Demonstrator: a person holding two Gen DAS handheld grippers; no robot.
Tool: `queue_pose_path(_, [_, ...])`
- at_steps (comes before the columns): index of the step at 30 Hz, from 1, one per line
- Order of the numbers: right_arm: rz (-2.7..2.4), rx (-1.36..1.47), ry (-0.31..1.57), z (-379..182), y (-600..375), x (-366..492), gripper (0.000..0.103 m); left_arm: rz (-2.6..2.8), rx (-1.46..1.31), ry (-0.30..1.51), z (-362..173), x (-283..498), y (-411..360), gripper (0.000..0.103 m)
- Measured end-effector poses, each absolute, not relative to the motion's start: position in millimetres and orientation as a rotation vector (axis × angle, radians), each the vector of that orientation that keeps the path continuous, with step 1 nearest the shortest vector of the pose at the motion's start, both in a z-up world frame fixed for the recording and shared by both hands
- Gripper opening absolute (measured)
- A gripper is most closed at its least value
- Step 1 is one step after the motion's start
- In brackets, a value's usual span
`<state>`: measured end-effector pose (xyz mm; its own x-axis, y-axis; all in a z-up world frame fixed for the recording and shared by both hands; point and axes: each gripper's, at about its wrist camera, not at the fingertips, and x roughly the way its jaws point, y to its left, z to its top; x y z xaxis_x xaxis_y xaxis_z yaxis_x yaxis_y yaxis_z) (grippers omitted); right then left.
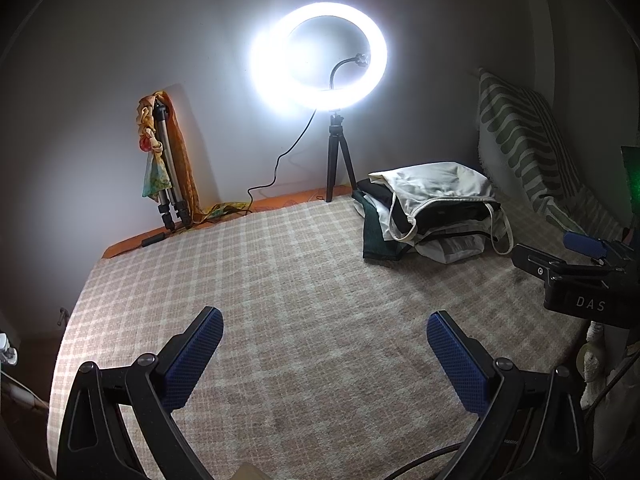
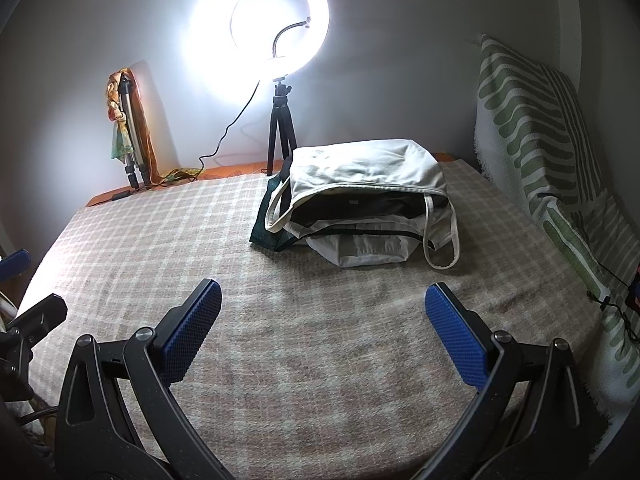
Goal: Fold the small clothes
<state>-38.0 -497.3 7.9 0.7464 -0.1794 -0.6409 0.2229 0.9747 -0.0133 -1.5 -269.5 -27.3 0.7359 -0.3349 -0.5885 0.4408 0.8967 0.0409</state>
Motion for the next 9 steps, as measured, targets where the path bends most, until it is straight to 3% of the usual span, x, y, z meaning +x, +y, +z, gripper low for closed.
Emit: queue_pose_path(9, [-0.206,0.069,0.696,7.7,-498.7,-36.0,0.103,-0.417,0.167,0.599,-25.0,-1.2,-271.0,0.102])
